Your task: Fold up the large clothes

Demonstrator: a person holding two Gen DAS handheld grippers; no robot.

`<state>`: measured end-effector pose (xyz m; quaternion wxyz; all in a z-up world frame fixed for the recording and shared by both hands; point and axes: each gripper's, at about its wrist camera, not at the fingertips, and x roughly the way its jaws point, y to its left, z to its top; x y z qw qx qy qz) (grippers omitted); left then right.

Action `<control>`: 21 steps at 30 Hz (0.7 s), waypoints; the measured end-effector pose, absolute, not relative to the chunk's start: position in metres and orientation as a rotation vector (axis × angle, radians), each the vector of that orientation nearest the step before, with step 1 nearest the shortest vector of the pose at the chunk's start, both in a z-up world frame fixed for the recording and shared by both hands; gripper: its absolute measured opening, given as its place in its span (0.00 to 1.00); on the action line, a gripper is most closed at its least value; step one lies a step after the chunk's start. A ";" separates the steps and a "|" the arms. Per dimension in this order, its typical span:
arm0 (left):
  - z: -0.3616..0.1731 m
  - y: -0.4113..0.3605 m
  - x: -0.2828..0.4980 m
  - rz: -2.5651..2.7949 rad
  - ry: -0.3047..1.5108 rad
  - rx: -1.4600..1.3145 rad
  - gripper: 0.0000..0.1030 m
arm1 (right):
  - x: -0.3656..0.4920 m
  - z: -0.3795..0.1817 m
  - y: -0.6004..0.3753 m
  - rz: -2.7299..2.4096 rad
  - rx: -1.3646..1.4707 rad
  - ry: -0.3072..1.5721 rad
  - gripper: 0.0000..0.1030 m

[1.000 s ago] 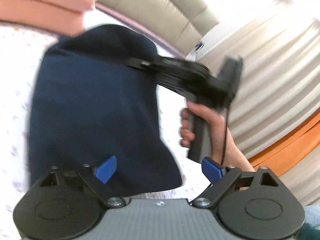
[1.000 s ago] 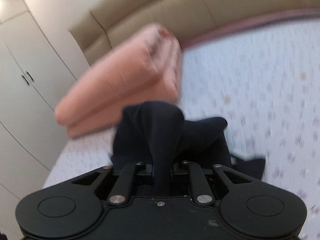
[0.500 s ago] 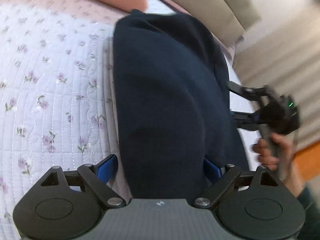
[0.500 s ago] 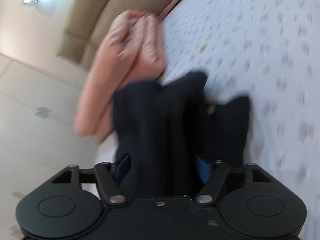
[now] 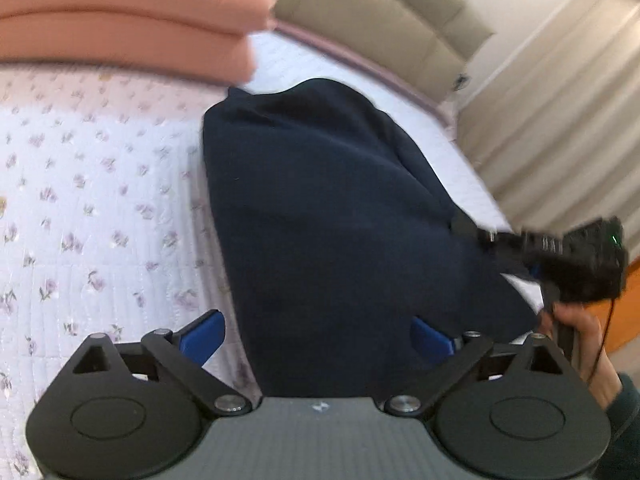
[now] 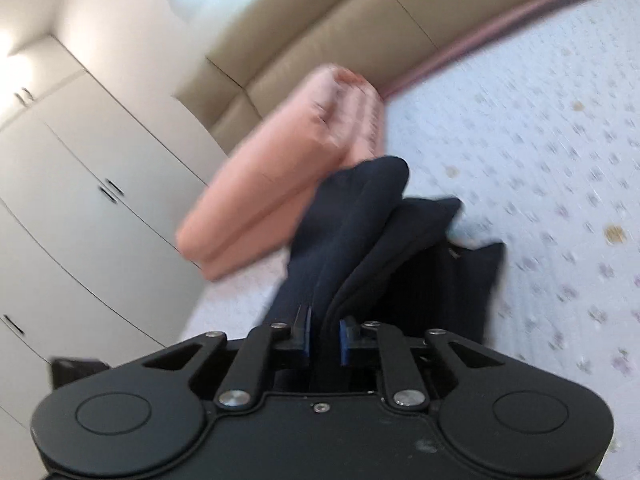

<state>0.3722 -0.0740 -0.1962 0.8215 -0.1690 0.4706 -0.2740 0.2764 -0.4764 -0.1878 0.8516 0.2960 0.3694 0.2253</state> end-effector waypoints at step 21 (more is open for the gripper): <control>-0.247 -0.133 0.365 -0.593 0.995 -0.041 0.96 | 0.431 -0.155 -0.384 0.431 0.106 0.797 1.00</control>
